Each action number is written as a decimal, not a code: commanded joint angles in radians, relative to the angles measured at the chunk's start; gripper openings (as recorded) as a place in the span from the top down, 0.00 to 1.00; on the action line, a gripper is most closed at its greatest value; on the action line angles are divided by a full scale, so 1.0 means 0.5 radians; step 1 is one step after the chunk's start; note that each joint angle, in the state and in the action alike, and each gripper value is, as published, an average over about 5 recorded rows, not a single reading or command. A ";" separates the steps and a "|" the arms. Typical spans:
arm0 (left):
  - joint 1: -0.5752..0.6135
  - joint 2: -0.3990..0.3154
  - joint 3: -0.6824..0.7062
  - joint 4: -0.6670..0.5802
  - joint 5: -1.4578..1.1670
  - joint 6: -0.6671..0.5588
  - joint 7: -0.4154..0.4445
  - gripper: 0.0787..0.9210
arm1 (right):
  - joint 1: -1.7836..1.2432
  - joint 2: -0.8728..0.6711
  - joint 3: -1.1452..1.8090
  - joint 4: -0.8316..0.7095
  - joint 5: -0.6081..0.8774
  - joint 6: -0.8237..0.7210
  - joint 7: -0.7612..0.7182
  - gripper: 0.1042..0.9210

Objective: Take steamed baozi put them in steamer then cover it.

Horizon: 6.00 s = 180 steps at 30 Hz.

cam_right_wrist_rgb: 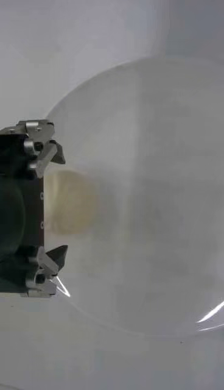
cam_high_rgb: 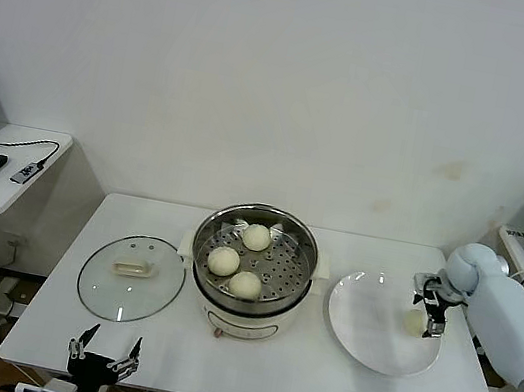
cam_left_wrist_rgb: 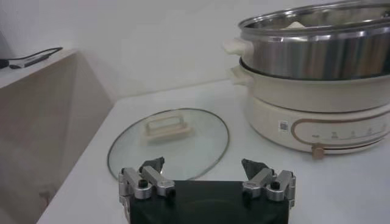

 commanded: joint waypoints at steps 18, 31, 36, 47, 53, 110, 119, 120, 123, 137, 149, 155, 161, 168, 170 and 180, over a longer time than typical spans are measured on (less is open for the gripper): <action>-0.032 -0.001 -0.009 0.041 -0.009 0.003 0.004 0.12 | -0.009 0.025 0.004 -0.042 0.024 -0.022 0.060 0.21; -0.045 0.009 -0.013 0.012 -0.011 0.004 0.003 0.12 | 0.276 -0.143 -0.286 0.255 0.628 -0.278 -0.096 0.43; -0.061 0.018 -0.025 -0.001 0.067 -0.002 -0.020 0.12 | 0.731 -0.173 -0.717 0.433 1.015 -0.449 -0.134 0.43; -0.115 0.033 -0.031 -0.095 0.069 0.028 -0.016 0.12 | 1.732 0.075 -1.705 0.669 1.910 -0.815 -0.172 0.42; -0.149 0.026 -0.013 -0.123 0.037 0.031 -0.007 0.12 | 2.028 0.326 -2.069 0.678 2.158 -0.880 -0.178 0.42; -0.169 0.013 -0.025 -0.123 -0.009 0.038 0.006 0.12 | 1.220 0.827 -1.622 0.195 1.671 -1.002 -0.075 0.24; -0.150 0.008 -0.027 -0.112 -0.021 0.015 -0.042 0.12 | 1.514 0.378 -1.441 0.590 1.887 -1.030 -0.026 0.12; -0.152 0.011 -0.026 -0.100 -0.028 0.005 -0.057 0.12 | 1.506 0.309 -1.376 0.637 1.959 -1.023 0.065 0.12; -0.161 0.028 -0.022 -0.057 -0.038 -0.024 -0.094 0.12 | 1.433 0.130 -1.181 0.762 2.241 -1.004 0.420 0.12; -0.207 0.030 0.019 -0.027 -0.147 -0.039 -0.202 0.12 | -0.143 -0.619 0.536 1.597 2.453 -0.870 1.497 0.12; -0.287 0.032 -0.008 0.081 0.094 -0.172 -0.096 0.12 | -1.768 -0.259 1.907 1.921 2.403 -0.501 1.857 0.12; -0.332 0.052 -0.016 0.178 0.424 -0.308 -0.087 0.12 | -2.358 0.112 2.295 1.991 2.448 -0.228 2.008 0.12; -0.408 0.087 -0.022 0.288 0.862 -0.389 -0.117 0.12 | -2.692 0.478 2.419 2.079 2.428 -0.159 2.043 0.12; -0.512 0.228 0.023 0.479 1.768 -0.572 -0.360 0.12 | -2.868 0.572 2.418 2.148 2.385 -0.137 2.054 0.12; -0.557 0.301 0.073 0.581 1.992 -0.581 -0.573 0.12 | -2.885 0.586 2.417 2.145 2.368 -0.116 2.052 0.12; -0.720 0.679 0.391 0.989 2.223 -0.357 -0.964 0.12 | -2.898 0.624 2.401 2.121 2.288 -0.071 2.035 0.12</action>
